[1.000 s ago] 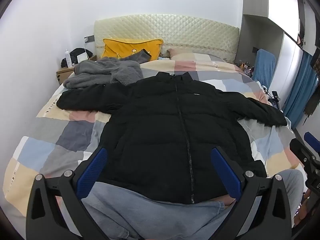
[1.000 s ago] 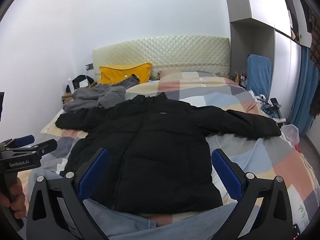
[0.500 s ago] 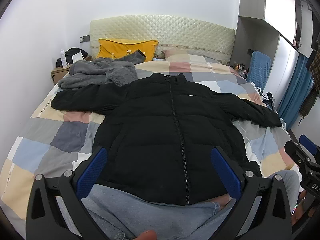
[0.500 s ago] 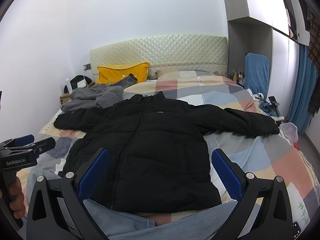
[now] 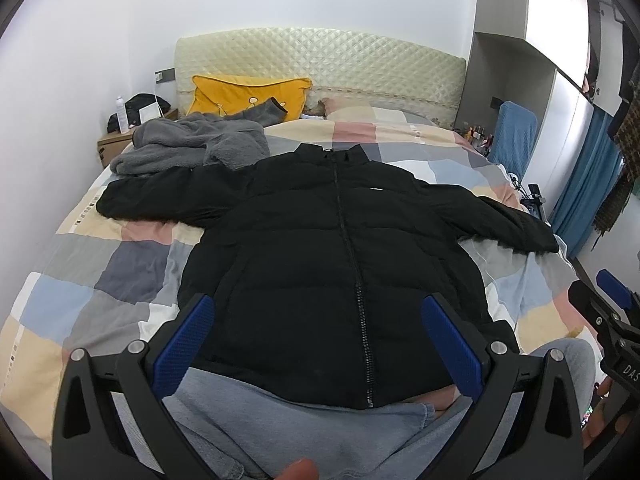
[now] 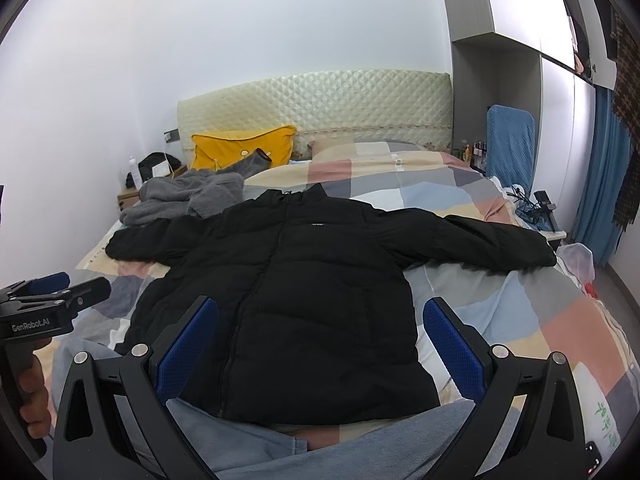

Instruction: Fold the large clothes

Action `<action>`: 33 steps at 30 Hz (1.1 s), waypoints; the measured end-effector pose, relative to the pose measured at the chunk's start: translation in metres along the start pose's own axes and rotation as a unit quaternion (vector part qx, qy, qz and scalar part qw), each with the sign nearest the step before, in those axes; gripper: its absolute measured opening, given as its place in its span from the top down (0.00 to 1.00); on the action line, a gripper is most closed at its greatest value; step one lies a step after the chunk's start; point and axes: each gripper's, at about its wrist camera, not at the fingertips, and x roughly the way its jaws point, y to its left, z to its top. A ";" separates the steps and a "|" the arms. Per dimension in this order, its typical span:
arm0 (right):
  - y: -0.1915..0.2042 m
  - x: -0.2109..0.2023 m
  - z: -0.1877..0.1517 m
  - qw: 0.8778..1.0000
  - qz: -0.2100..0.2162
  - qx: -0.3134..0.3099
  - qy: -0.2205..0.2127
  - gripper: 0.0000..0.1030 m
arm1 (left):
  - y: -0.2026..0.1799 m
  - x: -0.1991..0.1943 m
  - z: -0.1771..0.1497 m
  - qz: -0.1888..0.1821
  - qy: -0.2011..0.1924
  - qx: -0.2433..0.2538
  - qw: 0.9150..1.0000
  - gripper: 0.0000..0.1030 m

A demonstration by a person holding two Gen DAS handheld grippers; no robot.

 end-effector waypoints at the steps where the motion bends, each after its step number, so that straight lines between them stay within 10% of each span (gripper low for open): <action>1: 0.000 0.000 0.000 1.000 0.000 0.000 0.000 0.00 | -0.001 0.000 0.000 0.000 0.000 0.000 1.000 0.00; 33: 0.000 -0.001 0.002 1.000 0.000 0.001 0.001 0.00 | -0.004 0.001 -0.001 -0.001 0.005 -0.001 1.000 0.00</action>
